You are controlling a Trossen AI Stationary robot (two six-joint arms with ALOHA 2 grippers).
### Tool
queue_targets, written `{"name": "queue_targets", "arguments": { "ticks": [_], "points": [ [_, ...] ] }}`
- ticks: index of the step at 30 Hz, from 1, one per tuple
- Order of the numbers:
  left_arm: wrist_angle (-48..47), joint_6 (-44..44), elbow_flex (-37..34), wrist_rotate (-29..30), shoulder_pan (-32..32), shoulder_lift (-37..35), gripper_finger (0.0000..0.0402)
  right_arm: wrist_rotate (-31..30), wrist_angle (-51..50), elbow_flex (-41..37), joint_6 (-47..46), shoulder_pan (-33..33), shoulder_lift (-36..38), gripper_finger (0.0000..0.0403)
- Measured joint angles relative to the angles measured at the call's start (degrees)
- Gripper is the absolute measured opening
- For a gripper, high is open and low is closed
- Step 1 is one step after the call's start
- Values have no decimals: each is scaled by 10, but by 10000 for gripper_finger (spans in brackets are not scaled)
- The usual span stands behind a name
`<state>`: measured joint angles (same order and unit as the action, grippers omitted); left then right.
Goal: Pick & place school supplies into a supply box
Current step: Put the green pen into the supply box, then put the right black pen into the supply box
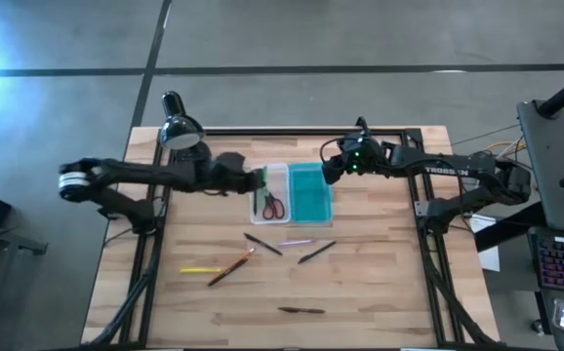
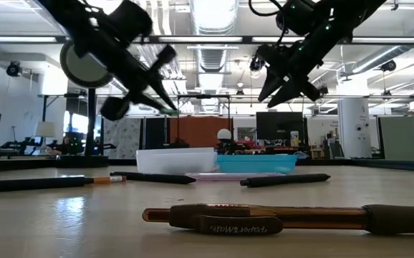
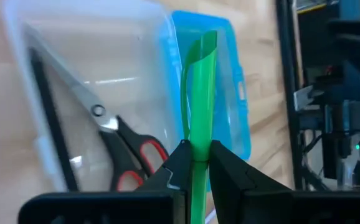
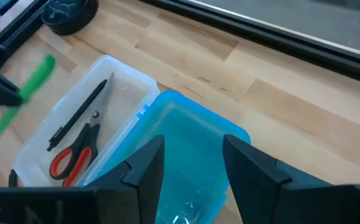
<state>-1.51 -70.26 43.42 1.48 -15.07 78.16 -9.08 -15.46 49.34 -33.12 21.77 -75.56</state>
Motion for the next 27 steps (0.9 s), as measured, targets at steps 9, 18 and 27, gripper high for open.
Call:
{"name": "queue_targets", "arguments": {
  "ticks": [9,18,27],
  "points": [
    [-145,23,96,-6,-2,116,71,0,-1,-2,37,13,0,151],
    [-298,294,184,-31,47,33,110,6,-5,-3,109,16,-1,150],
    [-526,408,160,-50,248,-34,111,23,-6,-5,175,15,-6,150]
  ]
}}
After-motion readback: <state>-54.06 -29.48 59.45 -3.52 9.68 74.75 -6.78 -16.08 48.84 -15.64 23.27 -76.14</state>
